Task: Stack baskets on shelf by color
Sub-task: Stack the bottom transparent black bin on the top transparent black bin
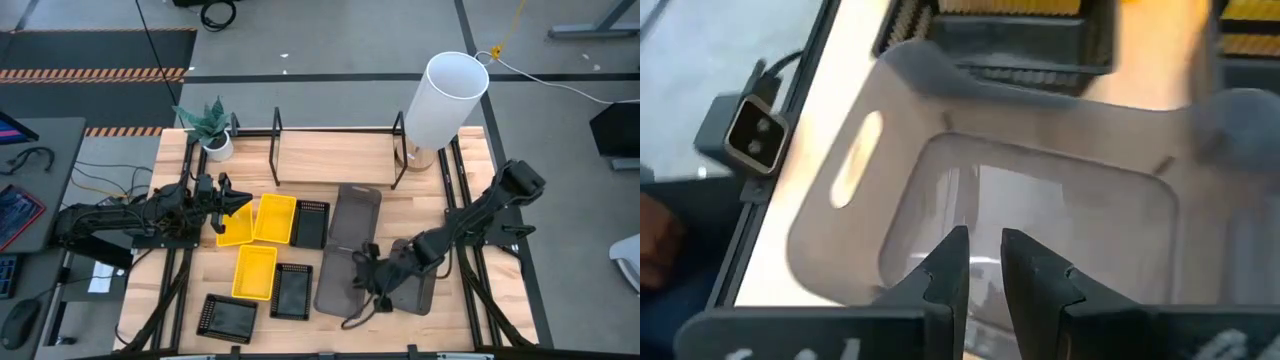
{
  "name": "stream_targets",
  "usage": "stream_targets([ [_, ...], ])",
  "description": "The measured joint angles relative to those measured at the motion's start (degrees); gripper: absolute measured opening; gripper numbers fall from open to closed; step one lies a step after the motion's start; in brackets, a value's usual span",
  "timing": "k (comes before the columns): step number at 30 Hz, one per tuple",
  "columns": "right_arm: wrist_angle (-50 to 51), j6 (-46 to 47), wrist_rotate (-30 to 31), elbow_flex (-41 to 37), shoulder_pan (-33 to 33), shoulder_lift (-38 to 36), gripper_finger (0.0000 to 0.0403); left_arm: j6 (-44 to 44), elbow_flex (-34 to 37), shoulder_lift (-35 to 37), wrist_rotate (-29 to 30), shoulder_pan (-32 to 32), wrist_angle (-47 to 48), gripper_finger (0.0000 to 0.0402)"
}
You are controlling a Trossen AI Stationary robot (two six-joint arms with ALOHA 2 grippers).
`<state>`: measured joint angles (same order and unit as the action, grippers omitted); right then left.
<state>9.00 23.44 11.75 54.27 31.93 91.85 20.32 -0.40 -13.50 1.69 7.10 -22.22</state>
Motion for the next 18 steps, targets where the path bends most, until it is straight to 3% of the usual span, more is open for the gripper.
stream_targets([
  [12,15.7,3.6,0.7,19.2,2.0,13.6,0.0071,0.0,0.0,0.0,0.0,0.0,-0.2,0.0030],
  [18,17.0,2.0,0.7,27.2,3.0,18.8,0.0108,0.0,0.0,0.0,0.0,0.0,-0.2,0.0037],
])
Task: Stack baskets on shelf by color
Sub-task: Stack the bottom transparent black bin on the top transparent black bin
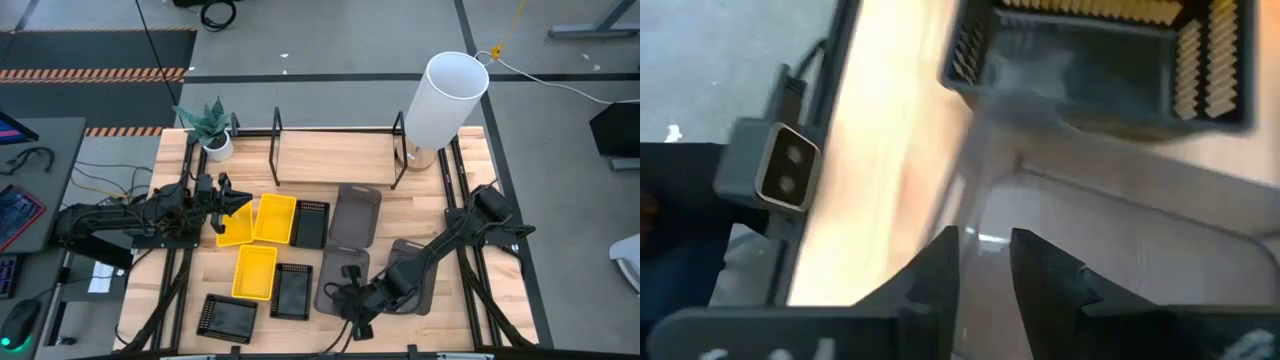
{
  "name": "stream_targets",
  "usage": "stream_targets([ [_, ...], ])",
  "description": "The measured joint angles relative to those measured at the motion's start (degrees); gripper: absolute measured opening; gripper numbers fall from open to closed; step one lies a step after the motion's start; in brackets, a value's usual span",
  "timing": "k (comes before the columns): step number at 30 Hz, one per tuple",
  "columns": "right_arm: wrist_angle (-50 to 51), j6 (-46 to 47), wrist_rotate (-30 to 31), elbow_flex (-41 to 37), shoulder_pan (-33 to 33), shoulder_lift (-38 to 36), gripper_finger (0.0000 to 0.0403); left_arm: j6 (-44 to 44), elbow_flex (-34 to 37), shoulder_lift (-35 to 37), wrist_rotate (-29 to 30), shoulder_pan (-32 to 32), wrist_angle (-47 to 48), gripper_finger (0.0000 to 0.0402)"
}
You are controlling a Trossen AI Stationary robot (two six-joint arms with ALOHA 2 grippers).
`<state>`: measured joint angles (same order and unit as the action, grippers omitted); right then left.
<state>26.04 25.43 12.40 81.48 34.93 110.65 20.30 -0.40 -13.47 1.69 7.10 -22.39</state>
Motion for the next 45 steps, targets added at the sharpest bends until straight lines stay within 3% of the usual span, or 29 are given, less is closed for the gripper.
stream_targets([
  [9,-2.0,3.1,1.9,4.7,0.6,2.9,0.0185,0.0,0.0,0.0,0.0,0.0,0.0,0.0032],
  [17,-2.4,4.6,4.2,4.8,1.6,3.7,0.0175,0.0,0.0,0.0,0.0,0.0,0.0,0.0036],
  [28,-2.0,7.0,6.2,4.7,2.1,10.8,0.0172,0.0,0.0,0.0,0.0,0.0,0.0,0.0031],
  [34,-0.8,9.2,5.5,4.7,1.5,11.2,0.0132,0.0,0.0,0.0,0.0,0.0,0.0,0.0034],
  [41,0.0,11.7,3.0,4.7,1.1,11.0,0.0019,0.0,0.0,0.0,0.0,0.0,0.0,0.0037],
  [45,-0.2,12.7,1.8,4.7,1.0,11.0,0.0014,0.0,0.0,0.0,0.0,0.0,0.0,0.0032],
])
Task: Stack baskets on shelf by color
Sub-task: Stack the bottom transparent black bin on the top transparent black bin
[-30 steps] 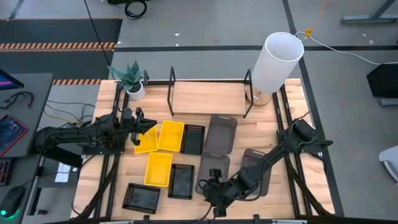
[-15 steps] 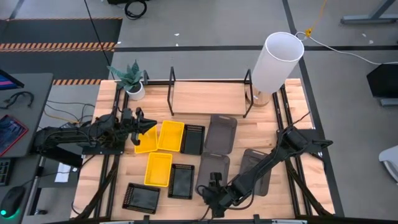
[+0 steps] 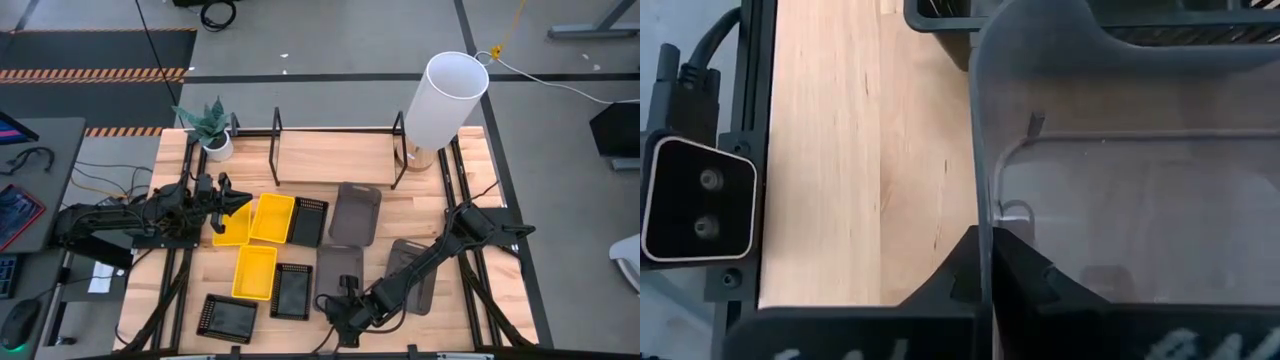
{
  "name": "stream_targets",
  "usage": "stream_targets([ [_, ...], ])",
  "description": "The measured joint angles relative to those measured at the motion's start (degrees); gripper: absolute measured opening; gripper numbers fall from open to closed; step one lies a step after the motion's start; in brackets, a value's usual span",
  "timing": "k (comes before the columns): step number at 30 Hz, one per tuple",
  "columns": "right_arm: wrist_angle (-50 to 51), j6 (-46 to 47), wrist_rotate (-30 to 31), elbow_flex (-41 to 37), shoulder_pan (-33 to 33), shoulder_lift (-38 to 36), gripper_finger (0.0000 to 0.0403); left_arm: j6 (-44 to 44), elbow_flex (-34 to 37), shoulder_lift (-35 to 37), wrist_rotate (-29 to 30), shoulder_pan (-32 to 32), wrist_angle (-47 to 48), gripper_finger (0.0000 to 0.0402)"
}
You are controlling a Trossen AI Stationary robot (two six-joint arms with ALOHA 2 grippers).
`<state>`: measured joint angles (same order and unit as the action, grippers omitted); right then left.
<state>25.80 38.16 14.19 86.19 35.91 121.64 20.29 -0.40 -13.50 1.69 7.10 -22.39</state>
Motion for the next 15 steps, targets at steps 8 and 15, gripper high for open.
stream_targets([
  [8,0.1,1.1,-1.7,0.0,0.0,-1.0,0.0008,0.0,0.0,0.0,0.0,0.0,0.0,0.0035],
  [15,-0.2,2.7,-1.6,0.0,0.4,-4.4,0.0007,0.0,0.0,0.0,0.0,0.0,0.0,0.0036],
])
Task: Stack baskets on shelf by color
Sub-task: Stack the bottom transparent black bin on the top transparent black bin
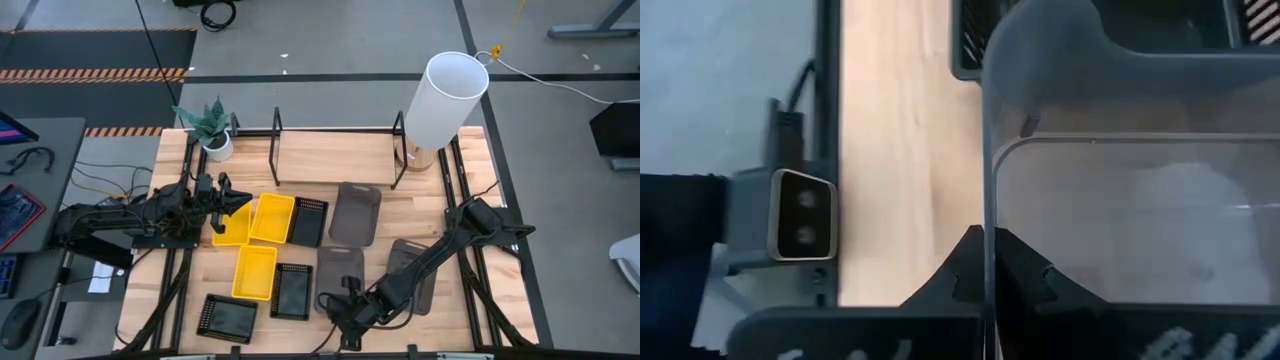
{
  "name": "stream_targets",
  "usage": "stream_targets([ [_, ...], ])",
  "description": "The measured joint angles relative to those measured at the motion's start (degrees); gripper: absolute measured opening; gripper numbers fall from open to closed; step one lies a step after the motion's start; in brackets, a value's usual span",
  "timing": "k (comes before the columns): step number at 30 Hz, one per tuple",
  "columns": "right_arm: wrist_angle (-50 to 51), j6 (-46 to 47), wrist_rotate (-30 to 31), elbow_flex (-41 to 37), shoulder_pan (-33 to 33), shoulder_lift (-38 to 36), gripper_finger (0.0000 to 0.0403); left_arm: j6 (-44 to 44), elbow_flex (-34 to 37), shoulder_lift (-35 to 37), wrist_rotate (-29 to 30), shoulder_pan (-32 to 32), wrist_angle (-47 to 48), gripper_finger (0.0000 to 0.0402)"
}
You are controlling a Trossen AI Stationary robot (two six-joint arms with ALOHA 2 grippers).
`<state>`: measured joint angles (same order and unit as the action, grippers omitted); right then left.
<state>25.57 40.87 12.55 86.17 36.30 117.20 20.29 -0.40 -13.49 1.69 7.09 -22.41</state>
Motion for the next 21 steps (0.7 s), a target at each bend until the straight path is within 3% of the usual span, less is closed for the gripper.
stream_targets([
  [11,0.4,0.9,0.1,0.0,0.6,-5.3,0.0006,0.0,0.0,0.0,0.0,0.0,0.0,0.0035],
  [21,4.0,-2.3,-4.7,0.0,-0.2,-17.9,0.0007,0.0,0.0,0.0,0.0,0.0,0.0,0.0033],
])
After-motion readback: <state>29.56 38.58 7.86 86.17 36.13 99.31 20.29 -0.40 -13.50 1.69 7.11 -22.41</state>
